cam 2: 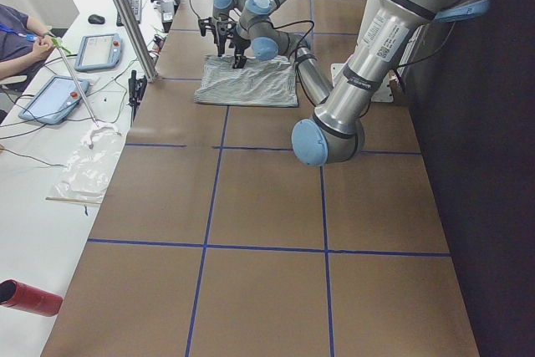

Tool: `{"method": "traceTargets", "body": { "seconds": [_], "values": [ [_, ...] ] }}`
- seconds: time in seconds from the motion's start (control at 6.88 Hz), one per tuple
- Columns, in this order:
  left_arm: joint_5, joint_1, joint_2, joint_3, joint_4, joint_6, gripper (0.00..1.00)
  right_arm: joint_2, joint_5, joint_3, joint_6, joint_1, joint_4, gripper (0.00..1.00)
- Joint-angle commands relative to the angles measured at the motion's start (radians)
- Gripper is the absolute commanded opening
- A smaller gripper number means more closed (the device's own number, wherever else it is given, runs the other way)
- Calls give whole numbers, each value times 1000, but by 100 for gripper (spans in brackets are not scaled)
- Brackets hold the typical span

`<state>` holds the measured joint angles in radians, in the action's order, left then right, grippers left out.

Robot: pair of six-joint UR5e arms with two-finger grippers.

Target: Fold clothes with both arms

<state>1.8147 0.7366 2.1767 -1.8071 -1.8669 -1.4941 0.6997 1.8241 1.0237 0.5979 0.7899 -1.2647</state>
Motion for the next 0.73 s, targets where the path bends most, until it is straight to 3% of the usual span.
{"method": "traceTargets", "body": {
  "seconds": [0.0,0.29,0.44,0.58],
  "values": [
    [2,-2,2,0,0,-8,100,1,44,28,-17,23,-25,100],
    [134,-11,-104,-46,3,-162,100,9,145,209,0,28,-249,100],
    [123,-81,-157,-93,23,-283,100,56,182,346,96,19,-365,100],
    [65,-165,-173,-121,96,-376,100,131,245,454,202,14,-369,100]
  ]
}}
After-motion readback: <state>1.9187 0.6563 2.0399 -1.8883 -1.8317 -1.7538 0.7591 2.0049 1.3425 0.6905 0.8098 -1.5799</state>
